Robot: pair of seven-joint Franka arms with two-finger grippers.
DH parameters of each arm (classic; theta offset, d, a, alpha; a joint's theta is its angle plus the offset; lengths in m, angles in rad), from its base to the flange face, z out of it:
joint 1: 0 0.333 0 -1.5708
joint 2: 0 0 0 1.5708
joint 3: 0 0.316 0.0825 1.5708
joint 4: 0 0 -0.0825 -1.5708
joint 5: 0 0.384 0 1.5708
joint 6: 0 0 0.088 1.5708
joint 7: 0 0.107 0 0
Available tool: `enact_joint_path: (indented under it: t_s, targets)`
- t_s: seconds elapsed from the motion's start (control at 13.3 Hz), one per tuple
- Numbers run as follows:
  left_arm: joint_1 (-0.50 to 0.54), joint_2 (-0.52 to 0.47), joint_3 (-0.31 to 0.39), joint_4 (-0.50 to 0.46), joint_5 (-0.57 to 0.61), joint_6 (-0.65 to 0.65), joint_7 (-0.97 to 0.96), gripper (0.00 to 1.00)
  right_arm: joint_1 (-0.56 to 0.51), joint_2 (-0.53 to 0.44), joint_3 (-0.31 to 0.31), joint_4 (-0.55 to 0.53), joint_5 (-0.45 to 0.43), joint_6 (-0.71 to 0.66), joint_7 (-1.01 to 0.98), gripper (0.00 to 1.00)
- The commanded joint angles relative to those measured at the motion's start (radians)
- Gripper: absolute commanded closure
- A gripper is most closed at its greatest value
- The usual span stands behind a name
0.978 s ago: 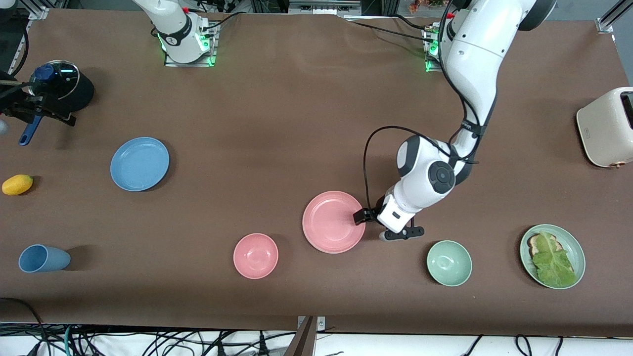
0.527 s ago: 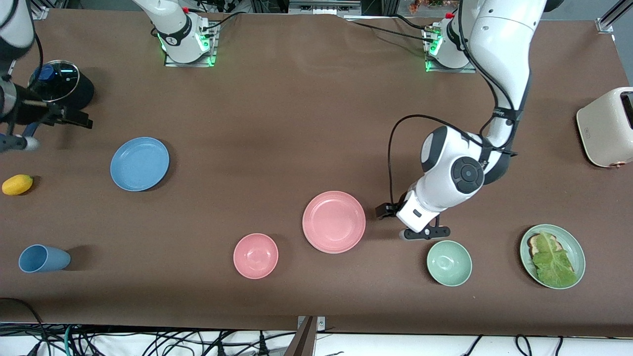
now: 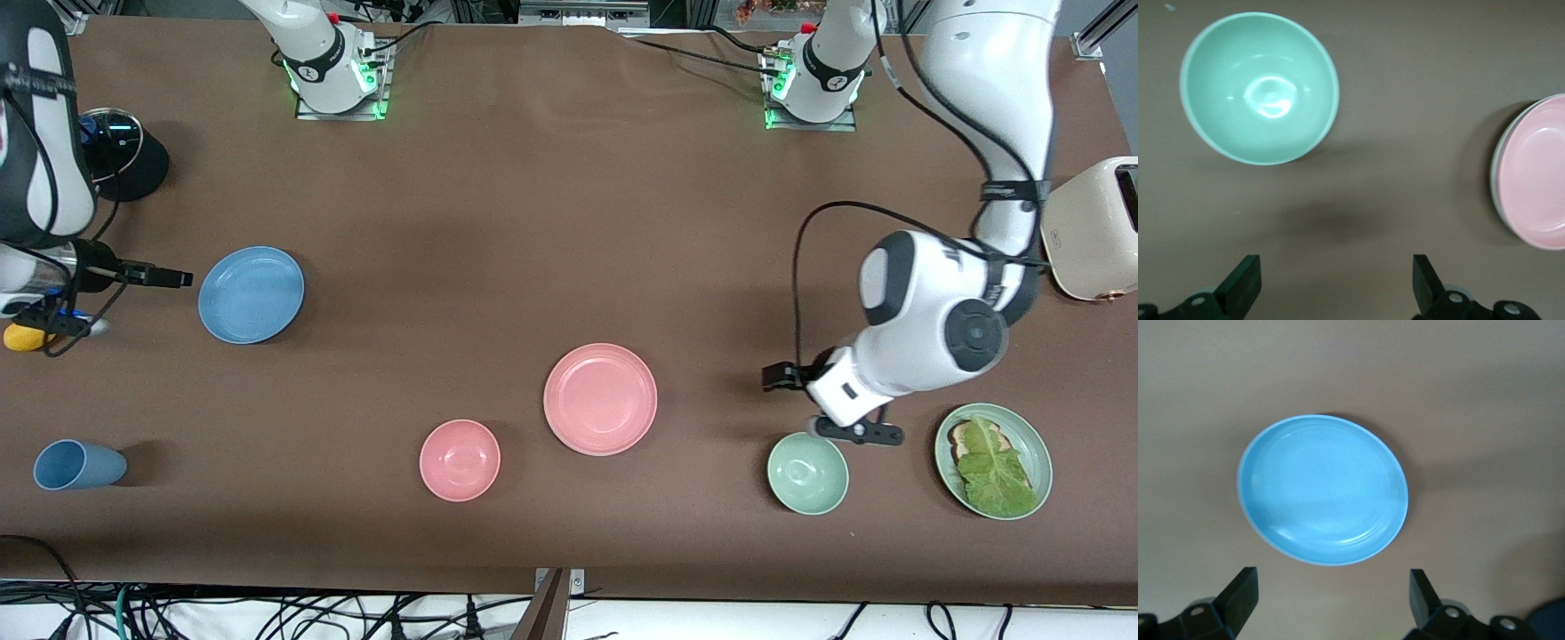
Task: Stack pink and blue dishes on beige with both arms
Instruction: 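Retract the left gripper while the right gripper grasps the blue plate rim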
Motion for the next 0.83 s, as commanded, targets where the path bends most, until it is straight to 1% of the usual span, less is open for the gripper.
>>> enact_joint_path:
  t_s: [0.0, 0.08, 0.23, 0.3, 0.45, 0.6, 0.75]
  targets:
    - [0.06, -0.046, 0.001, -0.005, 0.025, -0.067, 0.143, 0.0, -0.081, 0.079, 0.007, -0.018, 0.107, 0.066, -0.167, 0.0]
    - [0.068, -0.062, 0.008, -0.004, 0.037, -0.095, 0.177, 0.0, -0.089, 0.115, 0.007, -0.018, 0.141, 0.088, -0.211, 0.01]
    - [0.086, -0.104, 0.021, -0.004, 0.06, -0.15, 0.19, 0.0, -0.11, 0.177, 0.008, -0.018, 0.155, 0.155, -0.247, 0.06]
    - [0.096, -0.119, 0.023, -0.002, 0.064, -0.177, 0.19, 0.0, -0.12, 0.204, 0.008, -0.016, 0.167, 0.18, -0.256, 0.06]
    - [0.114, -0.162, 0.032, -0.002, 0.062, -0.216, 0.188, 0.0, -0.124, 0.23, 0.008, -0.015, 0.191, 0.197, -0.258, 0.11]
    - [0.119, -0.208, 0.044, -0.002, 0.062, -0.268, 0.187, 0.0, -0.124, 0.238, 0.01, -0.015, 0.199, 0.194, -0.264, 0.25]
    - [0.125, -0.254, 0.063, -0.002, 0.059, -0.308, 0.188, 0.0, -0.127, 0.253, 0.011, -0.01, 0.205, 0.195, -0.264, 0.41]
